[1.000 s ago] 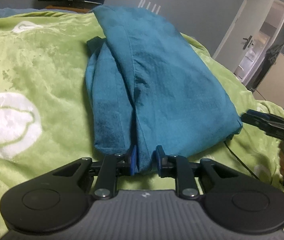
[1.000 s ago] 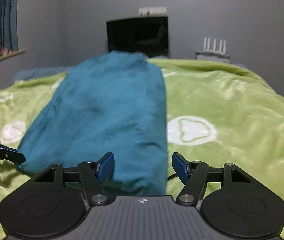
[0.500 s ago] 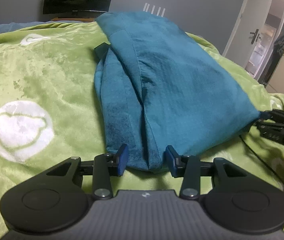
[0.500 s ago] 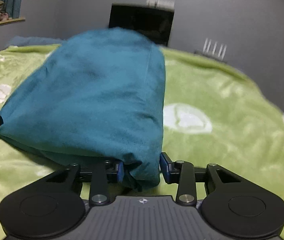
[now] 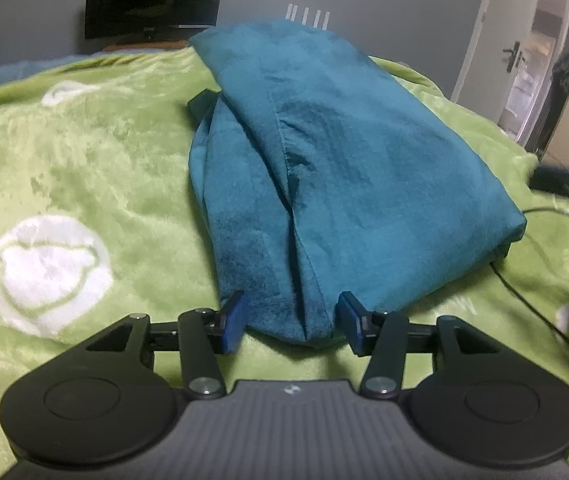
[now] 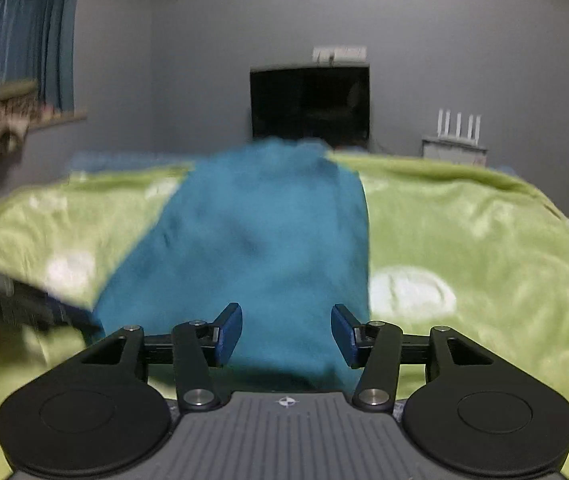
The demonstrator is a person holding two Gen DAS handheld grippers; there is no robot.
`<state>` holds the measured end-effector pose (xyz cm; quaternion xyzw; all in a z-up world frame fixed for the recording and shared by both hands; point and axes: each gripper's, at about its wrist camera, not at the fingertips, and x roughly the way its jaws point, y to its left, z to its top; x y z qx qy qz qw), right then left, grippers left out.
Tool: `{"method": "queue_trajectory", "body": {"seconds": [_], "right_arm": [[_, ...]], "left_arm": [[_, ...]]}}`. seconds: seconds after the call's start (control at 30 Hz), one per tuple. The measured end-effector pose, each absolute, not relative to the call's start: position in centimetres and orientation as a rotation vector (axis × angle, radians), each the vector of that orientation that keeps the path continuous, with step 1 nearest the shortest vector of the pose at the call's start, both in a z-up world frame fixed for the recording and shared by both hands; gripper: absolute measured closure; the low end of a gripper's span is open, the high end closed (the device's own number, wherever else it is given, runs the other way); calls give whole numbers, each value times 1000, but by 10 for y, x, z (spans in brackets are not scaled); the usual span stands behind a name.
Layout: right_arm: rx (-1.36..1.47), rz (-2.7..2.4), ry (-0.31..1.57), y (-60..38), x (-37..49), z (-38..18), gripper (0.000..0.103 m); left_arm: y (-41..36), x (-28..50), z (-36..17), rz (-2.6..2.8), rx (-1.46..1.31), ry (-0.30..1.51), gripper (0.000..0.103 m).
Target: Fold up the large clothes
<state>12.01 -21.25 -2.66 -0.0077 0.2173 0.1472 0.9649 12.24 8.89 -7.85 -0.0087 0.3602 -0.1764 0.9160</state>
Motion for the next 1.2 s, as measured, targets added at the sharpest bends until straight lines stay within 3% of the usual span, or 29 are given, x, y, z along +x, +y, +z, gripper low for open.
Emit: {"method": "queue_trajectory", "body": {"seconds": [0.23,0.3,0.77,0.97,1.1,1.2], "right_arm": [[-173,163,518,-142,224,-35,50],[-206,165,512,-117,254,-34,54],[-297,223,550,22,409,-42,47],[-235,285,506,15,396,-38,44],[-179,224,392,-35,339,-15,39],[-182,151,437,-74,306,-21,36]], "left_arm": [[92,112,-61,-354,-34,693,54],[96,110,-54,-348,-69,682,54],[104,115,-40,-422,-101,664,54],[114,123,-54,-378,-143,706,54],[118,126,-60,-344,-157,698,54],[117,127,-65,-333,-141,692,54]]}}
